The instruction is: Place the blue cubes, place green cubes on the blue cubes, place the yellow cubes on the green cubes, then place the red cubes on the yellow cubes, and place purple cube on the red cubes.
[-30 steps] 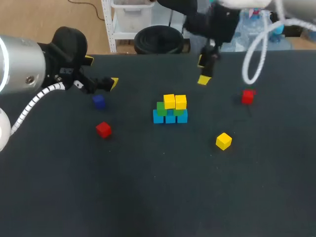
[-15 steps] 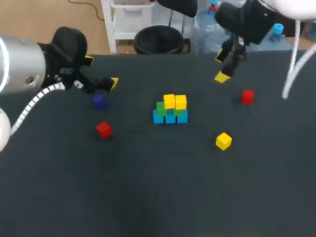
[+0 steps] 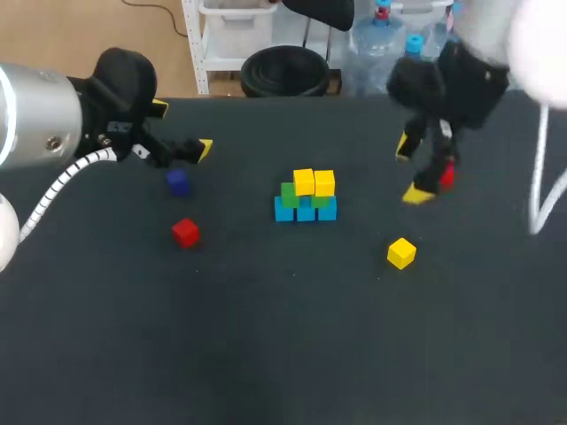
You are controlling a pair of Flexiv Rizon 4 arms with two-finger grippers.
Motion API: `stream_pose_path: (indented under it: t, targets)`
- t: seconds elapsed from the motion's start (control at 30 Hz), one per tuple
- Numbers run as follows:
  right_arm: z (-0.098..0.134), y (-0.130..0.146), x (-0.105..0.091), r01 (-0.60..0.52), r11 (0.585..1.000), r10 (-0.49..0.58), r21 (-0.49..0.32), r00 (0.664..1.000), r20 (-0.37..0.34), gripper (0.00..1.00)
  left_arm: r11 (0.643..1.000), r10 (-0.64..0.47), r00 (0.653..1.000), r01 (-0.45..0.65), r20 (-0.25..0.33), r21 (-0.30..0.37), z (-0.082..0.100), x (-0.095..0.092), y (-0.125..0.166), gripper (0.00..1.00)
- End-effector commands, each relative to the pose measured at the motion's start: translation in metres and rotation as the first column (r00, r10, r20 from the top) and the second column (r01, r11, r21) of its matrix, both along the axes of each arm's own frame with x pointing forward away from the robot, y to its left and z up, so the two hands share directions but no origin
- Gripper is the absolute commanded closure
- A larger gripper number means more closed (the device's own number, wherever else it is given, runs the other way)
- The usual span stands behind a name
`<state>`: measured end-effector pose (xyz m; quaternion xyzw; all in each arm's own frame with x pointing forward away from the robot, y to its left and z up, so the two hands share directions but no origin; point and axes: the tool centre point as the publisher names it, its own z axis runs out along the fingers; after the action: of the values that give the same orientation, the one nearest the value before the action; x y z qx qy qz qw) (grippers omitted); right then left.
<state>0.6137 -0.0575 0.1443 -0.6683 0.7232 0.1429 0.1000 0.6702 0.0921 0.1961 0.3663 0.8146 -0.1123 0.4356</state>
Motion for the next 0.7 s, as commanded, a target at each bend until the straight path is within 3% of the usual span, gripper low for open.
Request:
stream_pose_path:
  t: [0.03, 0.1, 0.17, 0.23, 0.4, 0.47, 0.57, 0.7]
  targets:
    - [-0.024, -0.016, -0.019, -0.035, 0.982, 0.008, 0.188, 0.99, 0.143, 0.0, 1.0, -0.004, 1.0, 0.004, 0.001, -0.004, -0.001, 0.0, 0.001, 0.0]
    - [-0.032, -0.025, -0.024, -0.062, 0.987, 0.039, 0.151, 0.988, 0.151, 0.0, 1.0, -0.004, 1.0, 0.004, 0.001, -0.004, -0.001, 0.0, 0.001, 0.0]
    - [-0.038, -0.03, -0.027, -0.078, 0.98, 0.051, 0.184, 0.988, 0.146, 0.0, 1.0, -0.004, 1.0, 0.004, 0.001, -0.004, -0.001, 0.0, 0.001, 0.0]
    - [-0.042, -0.033, -0.03, -0.132, 0.98, 0.107, 0.151, 0.98, 0.167, 0.0, 1.0, -0.004, 1.0, 0.004, 0.001, -0.004, -0.001, 0.0, 0.001, 0.0]
    - [-0.05, -0.033, -0.022, -0.191, 0.975, 0.165, 0.115, 0.965, 0.205, 0.0, 1.0, -0.004, 1.0, 0.004, 0.001, -0.004, -0.001, 0.0, 0.001, 0.0]
    - [-0.052, -0.03, -0.017, -0.256, 0.965, 0.237, 0.054, 0.942, 0.239, 0.0, 1.0, -0.004, 1.0, 0.004, 0.001, -0.004, -0.001, 0.0, 0.001, 0.0]
    - [-0.056, -0.022, -0.009, -0.325, 0.945, 0.305, 0.032, 0.912, 0.274, 0.0, 1.0, -0.004, 1.0, 0.004, 0.001, -0.004, -0.001, 0.0, 0.001, 0.0]
    - [-0.061, -0.015, -0.004, -0.421, 0.907, 0.407, -0.005, 0.874, 0.266, 0.0, 1.0, -0.004, 1.0, 0.004, 0.001, -0.004, -0.001, 0.0, 0.001, 0.0]
